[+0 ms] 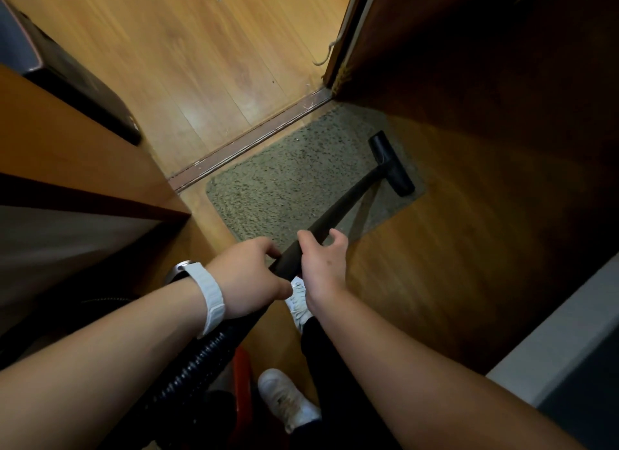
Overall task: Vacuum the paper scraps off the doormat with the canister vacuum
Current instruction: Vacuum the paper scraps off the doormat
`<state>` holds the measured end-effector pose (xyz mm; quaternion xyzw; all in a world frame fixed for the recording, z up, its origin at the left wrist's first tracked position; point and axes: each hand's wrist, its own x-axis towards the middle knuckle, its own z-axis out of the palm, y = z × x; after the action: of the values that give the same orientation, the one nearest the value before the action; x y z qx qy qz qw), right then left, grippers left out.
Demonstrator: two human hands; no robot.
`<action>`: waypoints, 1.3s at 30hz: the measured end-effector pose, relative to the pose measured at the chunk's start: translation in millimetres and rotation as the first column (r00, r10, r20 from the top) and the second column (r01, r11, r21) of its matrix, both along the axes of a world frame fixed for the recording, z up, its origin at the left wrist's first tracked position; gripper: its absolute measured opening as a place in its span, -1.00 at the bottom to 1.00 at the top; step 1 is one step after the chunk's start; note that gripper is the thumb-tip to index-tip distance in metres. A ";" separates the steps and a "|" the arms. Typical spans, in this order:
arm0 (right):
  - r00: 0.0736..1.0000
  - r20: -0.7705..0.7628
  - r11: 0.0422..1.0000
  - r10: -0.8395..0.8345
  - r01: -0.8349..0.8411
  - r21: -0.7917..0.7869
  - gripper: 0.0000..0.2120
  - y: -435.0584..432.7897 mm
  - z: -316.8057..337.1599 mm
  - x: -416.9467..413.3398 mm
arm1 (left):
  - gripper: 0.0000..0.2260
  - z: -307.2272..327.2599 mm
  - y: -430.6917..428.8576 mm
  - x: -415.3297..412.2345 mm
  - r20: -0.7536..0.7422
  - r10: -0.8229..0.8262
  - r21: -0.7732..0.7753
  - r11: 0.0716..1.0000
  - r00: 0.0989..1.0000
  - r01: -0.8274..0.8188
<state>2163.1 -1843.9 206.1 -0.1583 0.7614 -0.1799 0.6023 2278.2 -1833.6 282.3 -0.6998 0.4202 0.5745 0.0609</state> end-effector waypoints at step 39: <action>0.997 -0.065 0.999 -0.051 0.052 0.012 -0.37 5.0 -11.4 -6.3 | -0.68 -12.3 10.1 -7.3 0.007 -0.009 -0.068 0.998 1.000 0.009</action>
<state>2156.8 -1838.9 194.7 -0.1400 0.7855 -0.1850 0.5737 2270.9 -1823.5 270.0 -0.7014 0.4424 0.5574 0.0410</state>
